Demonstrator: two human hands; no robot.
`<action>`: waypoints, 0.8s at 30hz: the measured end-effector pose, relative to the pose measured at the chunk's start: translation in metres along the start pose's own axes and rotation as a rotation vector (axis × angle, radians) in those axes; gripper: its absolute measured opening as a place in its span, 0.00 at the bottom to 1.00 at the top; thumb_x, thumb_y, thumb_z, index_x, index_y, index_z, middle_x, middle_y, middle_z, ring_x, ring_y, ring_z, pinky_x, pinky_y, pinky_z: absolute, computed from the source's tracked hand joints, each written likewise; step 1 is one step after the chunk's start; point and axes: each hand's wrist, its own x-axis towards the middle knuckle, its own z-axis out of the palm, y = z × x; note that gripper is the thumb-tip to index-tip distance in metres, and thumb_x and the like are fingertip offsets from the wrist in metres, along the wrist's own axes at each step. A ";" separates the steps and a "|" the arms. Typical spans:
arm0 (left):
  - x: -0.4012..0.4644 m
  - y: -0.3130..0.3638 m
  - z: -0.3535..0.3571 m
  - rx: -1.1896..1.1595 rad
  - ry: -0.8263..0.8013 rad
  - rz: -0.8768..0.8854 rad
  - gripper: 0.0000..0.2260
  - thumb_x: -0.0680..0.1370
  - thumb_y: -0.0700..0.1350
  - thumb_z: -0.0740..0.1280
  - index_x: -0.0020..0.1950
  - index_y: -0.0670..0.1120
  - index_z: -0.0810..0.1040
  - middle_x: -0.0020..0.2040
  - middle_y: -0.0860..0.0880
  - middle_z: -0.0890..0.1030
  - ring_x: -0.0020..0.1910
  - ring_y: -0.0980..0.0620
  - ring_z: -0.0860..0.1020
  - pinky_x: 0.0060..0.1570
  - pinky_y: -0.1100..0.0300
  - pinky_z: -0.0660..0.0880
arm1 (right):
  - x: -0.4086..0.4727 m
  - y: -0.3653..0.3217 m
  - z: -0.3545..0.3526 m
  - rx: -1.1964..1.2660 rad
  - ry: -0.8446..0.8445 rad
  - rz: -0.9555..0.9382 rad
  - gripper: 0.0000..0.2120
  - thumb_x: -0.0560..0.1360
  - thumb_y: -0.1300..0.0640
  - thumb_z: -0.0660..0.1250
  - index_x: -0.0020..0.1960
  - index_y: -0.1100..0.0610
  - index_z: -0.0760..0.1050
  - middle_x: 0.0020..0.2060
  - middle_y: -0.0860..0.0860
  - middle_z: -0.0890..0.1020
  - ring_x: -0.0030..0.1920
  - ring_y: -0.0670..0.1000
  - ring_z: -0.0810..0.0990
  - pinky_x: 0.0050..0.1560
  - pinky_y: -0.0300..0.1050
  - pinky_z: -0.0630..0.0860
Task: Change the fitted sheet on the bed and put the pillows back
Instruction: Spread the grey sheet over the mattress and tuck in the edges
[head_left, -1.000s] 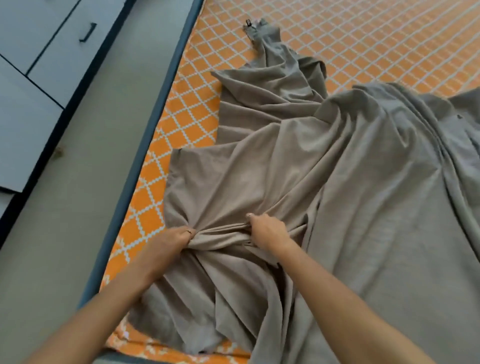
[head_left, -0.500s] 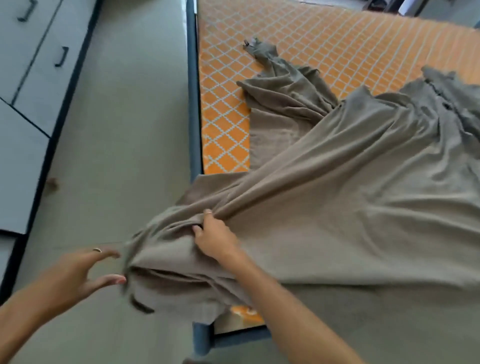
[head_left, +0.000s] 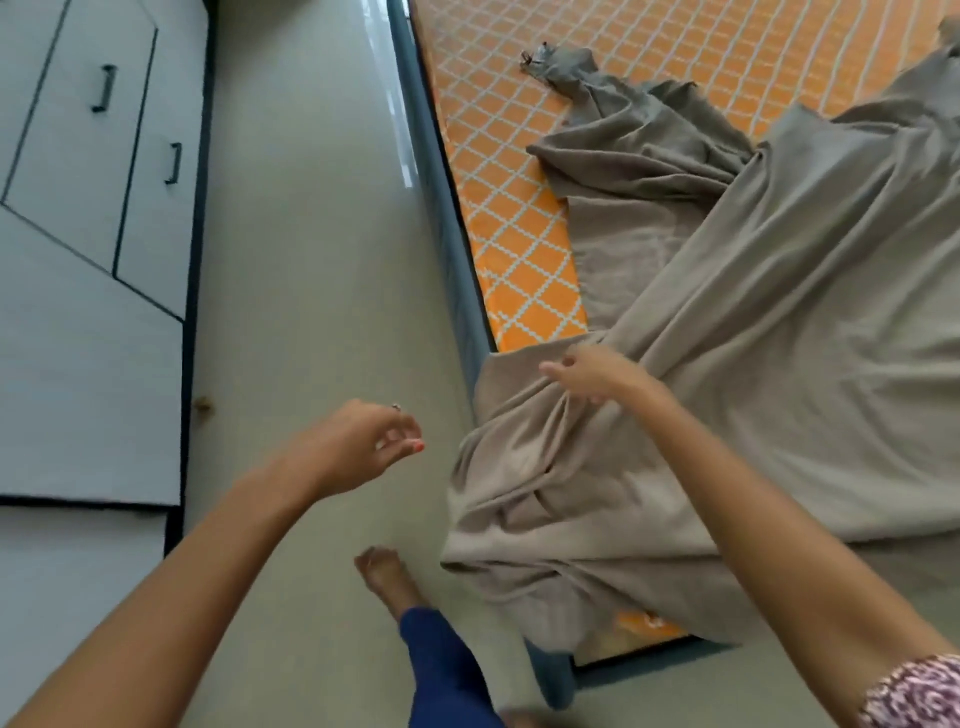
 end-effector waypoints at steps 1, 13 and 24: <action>0.021 -0.005 -0.009 0.028 0.006 0.033 0.12 0.80 0.50 0.64 0.59 0.47 0.81 0.53 0.50 0.83 0.52 0.53 0.80 0.53 0.60 0.74 | 0.022 0.006 -0.006 0.046 0.121 -0.026 0.17 0.79 0.47 0.62 0.47 0.62 0.77 0.43 0.59 0.81 0.44 0.57 0.80 0.41 0.44 0.70; 0.272 -0.087 -0.078 0.048 -0.177 0.286 0.11 0.80 0.50 0.64 0.58 0.49 0.81 0.55 0.53 0.83 0.55 0.54 0.80 0.54 0.56 0.76 | 0.212 0.051 -0.047 0.153 0.641 0.614 0.26 0.78 0.48 0.62 0.71 0.62 0.64 0.69 0.65 0.65 0.71 0.64 0.61 0.71 0.59 0.57; 0.389 -0.049 -0.135 -0.905 -0.210 -0.286 0.18 0.80 0.59 0.57 0.57 0.48 0.77 0.51 0.47 0.83 0.47 0.50 0.81 0.44 0.56 0.74 | 0.220 -0.054 -0.114 1.182 0.761 0.531 0.08 0.81 0.64 0.55 0.46 0.57 0.70 0.41 0.56 0.75 0.41 0.51 0.74 0.39 0.42 0.65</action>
